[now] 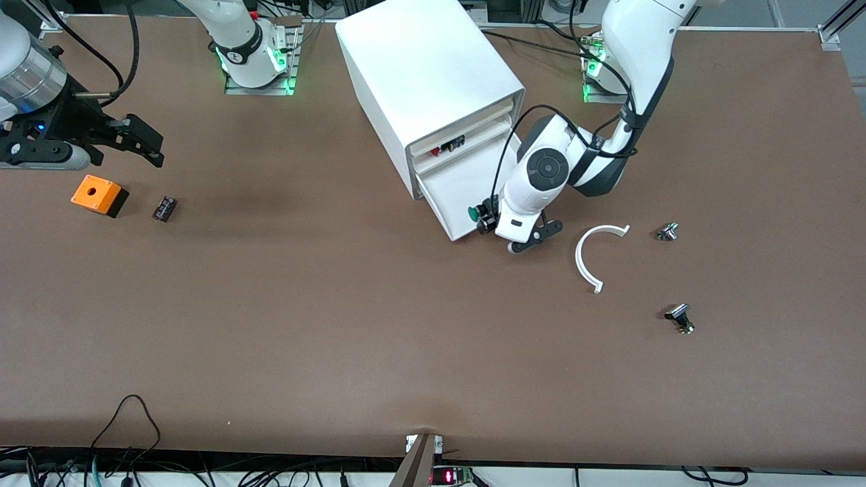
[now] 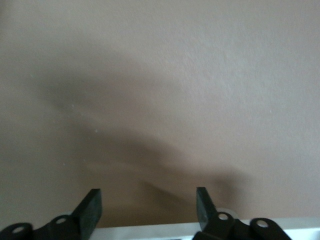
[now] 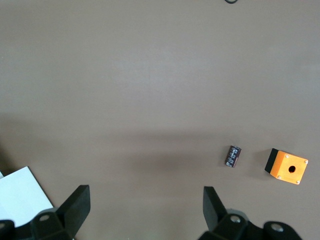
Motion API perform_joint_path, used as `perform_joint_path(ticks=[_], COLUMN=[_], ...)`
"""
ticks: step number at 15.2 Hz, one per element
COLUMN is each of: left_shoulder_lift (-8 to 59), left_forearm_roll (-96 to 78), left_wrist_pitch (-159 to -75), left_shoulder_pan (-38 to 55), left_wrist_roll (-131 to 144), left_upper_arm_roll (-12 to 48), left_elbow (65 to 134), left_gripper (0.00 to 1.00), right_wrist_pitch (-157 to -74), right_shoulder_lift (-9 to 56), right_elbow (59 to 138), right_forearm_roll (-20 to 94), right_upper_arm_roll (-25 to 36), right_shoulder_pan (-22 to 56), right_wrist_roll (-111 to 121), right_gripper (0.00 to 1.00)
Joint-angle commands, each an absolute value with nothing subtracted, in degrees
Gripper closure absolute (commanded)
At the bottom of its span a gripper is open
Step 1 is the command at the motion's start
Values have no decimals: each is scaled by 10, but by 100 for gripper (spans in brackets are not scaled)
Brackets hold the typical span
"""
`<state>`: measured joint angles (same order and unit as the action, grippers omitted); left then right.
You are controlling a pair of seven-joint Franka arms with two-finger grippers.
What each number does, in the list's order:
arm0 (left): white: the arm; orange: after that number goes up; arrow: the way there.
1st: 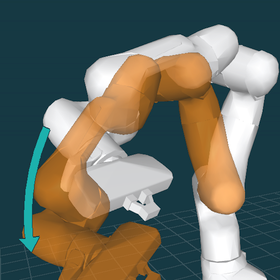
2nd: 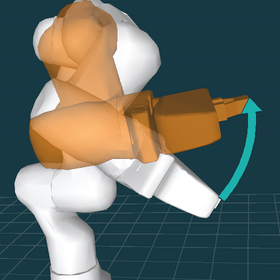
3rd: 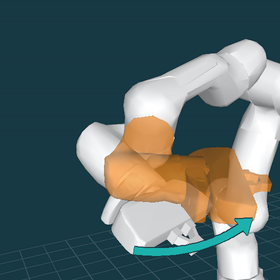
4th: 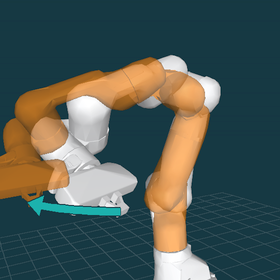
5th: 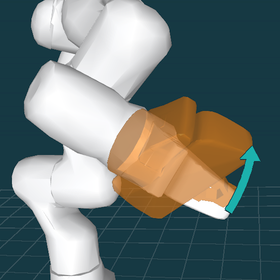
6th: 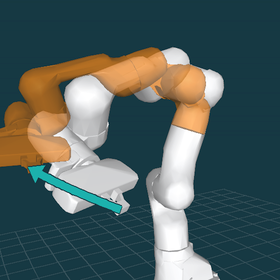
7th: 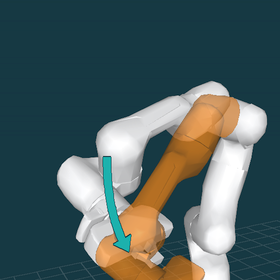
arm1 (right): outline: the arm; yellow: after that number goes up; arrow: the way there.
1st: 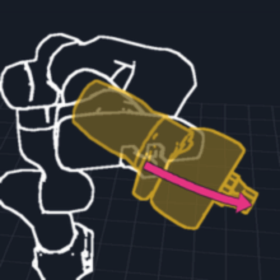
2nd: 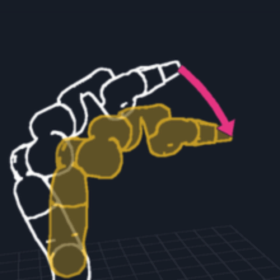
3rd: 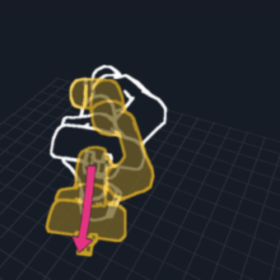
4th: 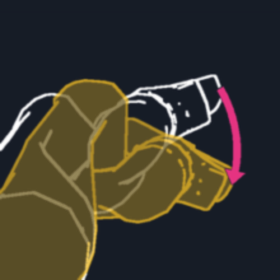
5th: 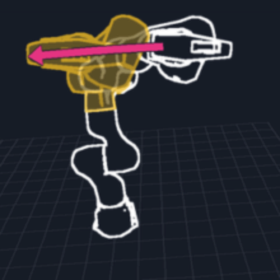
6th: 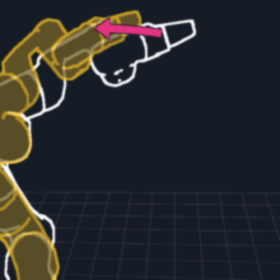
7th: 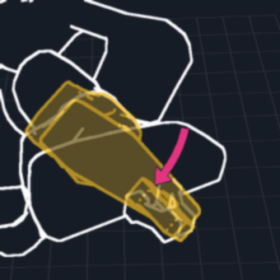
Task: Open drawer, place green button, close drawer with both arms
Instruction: 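Push the drawer closed into the cabinet with the left gripper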
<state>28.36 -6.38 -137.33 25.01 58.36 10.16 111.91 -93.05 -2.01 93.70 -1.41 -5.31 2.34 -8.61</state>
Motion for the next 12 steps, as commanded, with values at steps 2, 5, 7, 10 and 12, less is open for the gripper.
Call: perform_joint_path(ticks=[2, 5, 7, 10, 12], left_shoulder_lift=[263, 254, 243, 240, 243], left_forearm_roll=[-44, -44, -47, -52, -54], left_wrist_pitch=[-1375, -1332, -1297, -1276, -1277], left_shoulder_pan=[279, 280, 282, 278, 282], left_wrist_roll=[607, 608, 607, 606, 606], left_upper_arm_roll=[102, 122, 127, 145, 152], left_elbow=[1150, 1151, 1151, 1149, 1149], left_gripper=[8, 3, 2, 2, 2], right_wrist_pitch=[-945, -938, -938, -934, -931], right_shoulder_lift=[-46, -43, -41, -42, -44], right_elbow=[968, 963, 964, 964, 962], right_forearm_roll=[-21, -18, -11, 1, 1], right_upper_arm_roll=[-64, -68, -68, -63, -63], right_shoulder_pan=[5, 7, 7, 7, 7], right_wrist_roll=[-69, -69, -70, -40, -9], right_gripper=[0, 0, 0, 0, 0])
